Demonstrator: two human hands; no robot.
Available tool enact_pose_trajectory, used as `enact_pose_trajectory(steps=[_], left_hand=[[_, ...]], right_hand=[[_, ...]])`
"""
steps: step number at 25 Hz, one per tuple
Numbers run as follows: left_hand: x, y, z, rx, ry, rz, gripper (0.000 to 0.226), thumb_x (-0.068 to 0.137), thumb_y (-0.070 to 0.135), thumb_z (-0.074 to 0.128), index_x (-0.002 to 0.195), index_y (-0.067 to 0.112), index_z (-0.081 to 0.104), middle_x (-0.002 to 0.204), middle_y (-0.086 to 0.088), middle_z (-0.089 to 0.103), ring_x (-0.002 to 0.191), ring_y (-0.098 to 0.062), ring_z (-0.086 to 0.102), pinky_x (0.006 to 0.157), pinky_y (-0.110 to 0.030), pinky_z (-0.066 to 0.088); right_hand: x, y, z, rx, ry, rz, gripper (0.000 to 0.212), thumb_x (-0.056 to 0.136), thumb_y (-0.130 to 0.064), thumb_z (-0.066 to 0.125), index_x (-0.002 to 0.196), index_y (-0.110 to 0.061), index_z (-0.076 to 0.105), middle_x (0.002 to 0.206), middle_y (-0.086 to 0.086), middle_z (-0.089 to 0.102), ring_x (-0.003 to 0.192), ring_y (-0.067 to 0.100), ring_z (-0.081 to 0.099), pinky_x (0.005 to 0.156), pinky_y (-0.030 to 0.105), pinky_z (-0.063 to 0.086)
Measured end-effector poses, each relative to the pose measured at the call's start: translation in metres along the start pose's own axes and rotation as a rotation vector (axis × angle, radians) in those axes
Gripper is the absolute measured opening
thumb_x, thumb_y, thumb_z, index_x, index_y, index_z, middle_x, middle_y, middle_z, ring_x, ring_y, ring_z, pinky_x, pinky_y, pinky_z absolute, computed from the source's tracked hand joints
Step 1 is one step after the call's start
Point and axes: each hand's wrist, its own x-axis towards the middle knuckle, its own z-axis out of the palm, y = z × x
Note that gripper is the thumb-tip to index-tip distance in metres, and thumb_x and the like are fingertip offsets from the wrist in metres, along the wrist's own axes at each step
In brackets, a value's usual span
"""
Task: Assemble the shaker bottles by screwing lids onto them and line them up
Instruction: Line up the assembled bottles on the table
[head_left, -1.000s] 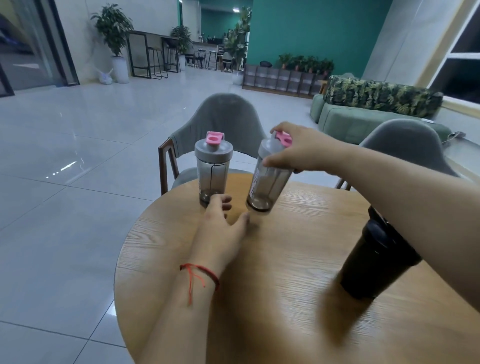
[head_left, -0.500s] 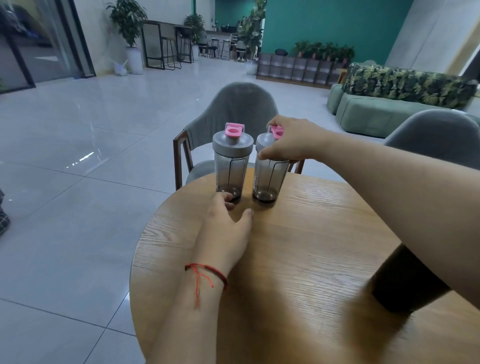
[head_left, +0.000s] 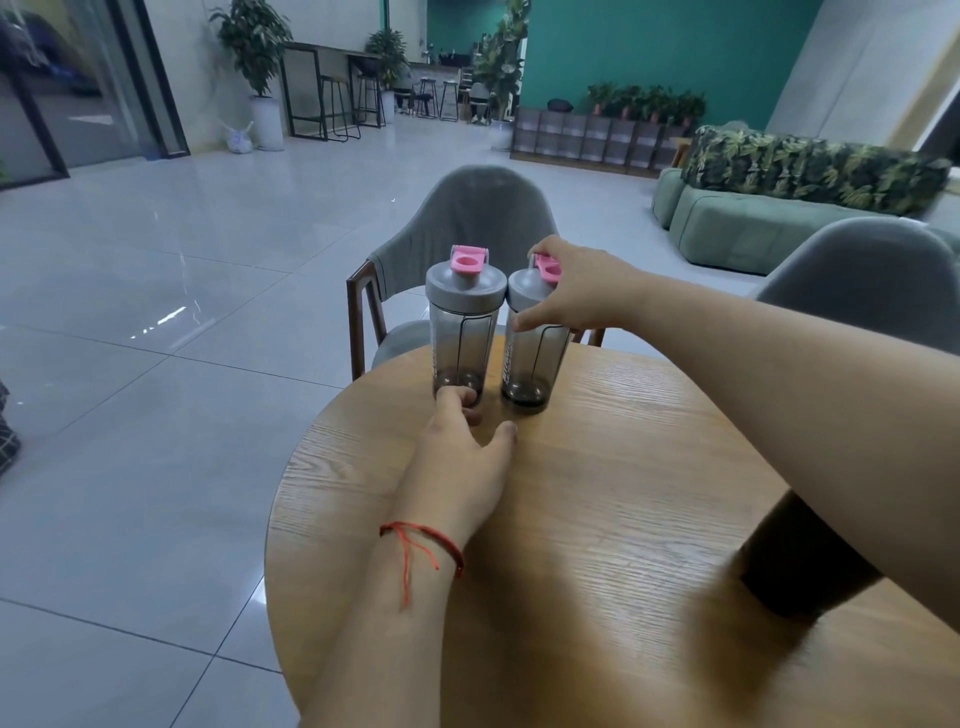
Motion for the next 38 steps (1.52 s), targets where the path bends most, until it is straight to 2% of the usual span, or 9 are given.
enact_pose_trajectory(steps=[5, 9, 13, 17, 20, 24, 29, 34, 38], left_hand=[[-0.003, 0.007, 0.008, 0.021, -0.039, 0.062, 0.054, 0.103, 0.041, 0.074, 0.15, 0.028, 0.052, 0.131, 0.007, 0.065, 0.123, -0.019, 0.065, 0.109, -0.044, 0.057], [-0.014, 0.022, 0.023, 0.054, -0.096, 0.122, 0.041, 0.102, 0.041, 0.073, 0.139, 0.029, 0.059, 0.125, 0.009, 0.068, 0.119, -0.018, 0.067, 0.105, -0.043, 0.057], [-0.039, 0.05, 0.059, 0.121, -0.261, 0.263, 0.036, 0.104, 0.039, 0.072, 0.136, 0.026, 0.062, 0.128, 0.006, 0.068, 0.119, -0.015, 0.066, 0.099, -0.03, 0.052], [-0.067, 0.071, 0.094, 0.197, -0.37, 0.361, 0.043, 0.106, 0.041, 0.069, 0.143, 0.023, 0.059, 0.134, 0.002, 0.067, 0.119, -0.014, 0.063, 0.095, -0.024, 0.044], [-0.077, 0.074, 0.104, 0.238, -0.403, 0.367, 0.046, 0.107, 0.044, 0.067, 0.146, 0.023, 0.056, 0.138, 0.001, 0.066, 0.118, -0.012, 0.059, 0.096, -0.025, 0.044], [-0.07, 0.067, 0.093, 0.227, -0.38, 0.34, 0.055, 0.104, 0.045, 0.071, 0.152, 0.025, 0.052, 0.143, 0.003, 0.063, 0.131, -0.016, 0.062, 0.101, -0.026, 0.046], [-0.061, 0.065, 0.083, 0.064, -0.444, 0.374, 0.093, 0.087, 0.04, 0.093, 0.162, 0.037, 0.038, 0.146, 0.016, 0.054, 0.134, -0.004, 0.053, 0.106, -0.02, 0.042], [-0.042, 0.053, 0.061, -0.343, -0.181, 0.243, 0.085, 0.076, 0.038, 0.097, 0.147, 0.034, 0.051, 0.128, 0.006, 0.072, 0.108, -0.011, 0.077, 0.095, -0.043, 0.066], [-0.036, 0.053, 0.052, -0.736, -0.172, 0.06, 0.057, 0.091, 0.037, 0.082, 0.138, 0.013, 0.061, 0.128, -0.015, 0.074, 0.112, -0.037, 0.077, 0.086, -0.053, 0.068]], right_hand=[[-0.042, 0.011, -0.045, 0.032, -0.034, 0.081, 0.131, 0.071, -0.062, 0.095, 0.173, -0.031, 0.018, 0.169, 0.012, 0.044, 0.134, 0.036, 0.061, 0.099, 0.05, 0.062], [-0.119, 0.061, -0.107, 0.023, -0.085, 0.148, 0.08, 0.079, -0.057, 0.091, 0.149, -0.036, 0.059, 0.137, -0.004, 0.071, 0.111, 0.018, 0.072, 0.095, 0.04, 0.061], [-0.194, 0.113, -0.123, 0.017, -0.212, 0.211, 0.053, 0.081, -0.056, 0.09, 0.129, -0.048, 0.069, 0.13, -0.017, 0.075, 0.112, 0.007, 0.073, 0.104, 0.038, 0.056], [-0.243, 0.132, -0.114, 0.079, -0.348, 0.287, 0.078, 0.071, -0.061, 0.094, 0.14, -0.058, 0.059, 0.145, -0.019, 0.057, 0.122, 0.012, 0.064, 0.095, 0.039, 0.062], [-0.254, 0.132, -0.095, -0.089, -0.331, 0.232, 0.104, 0.056, -0.064, 0.095, 0.147, -0.062, 0.046, 0.137, -0.017, 0.057, 0.108, 0.023, 0.075, 0.082, 0.039, 0.069], [-0.242, 0.121, -0.088, -0.116, -0.236, 0.198, 0.095, 0.055, -0.064, 0.094, 0.14, -0.06, 0.051, 0.128, -0.014, 0.063, 0.093, 0.021, 0.079, 0.074, 0.037, 0.069], [-0.202, 0.09, -0.089, 0.297, -0.163, 0.247, 0.067, 0.078, -0.052, 0.093, 0.136, -0.039, 0.063, 0.128, 0.0, 0.064, 0.106, 0.026, 0.073, 0.073, 0.037, 0.07], [-0.159, 0.072, -0.086, 0.326, -0.148, 0.215, 0.058, 0.086, -0.073, 0.076, 0.127, -0.033, 0.065, 0.122, 0.0, 0.071, 0.109, 0.025, 0.071, 0.079, 0.042, 0.065], [-0.14, 0.065, -0.092, 0.442, -0.167, 0.029, 0.067, 0.082, -0.054, 0.09, 0.139, -0.037, 0.059, 0.135, -0.006, 0.07, 0.123, 0.019, 0.07, 0.096, 0.039, 0.057]])
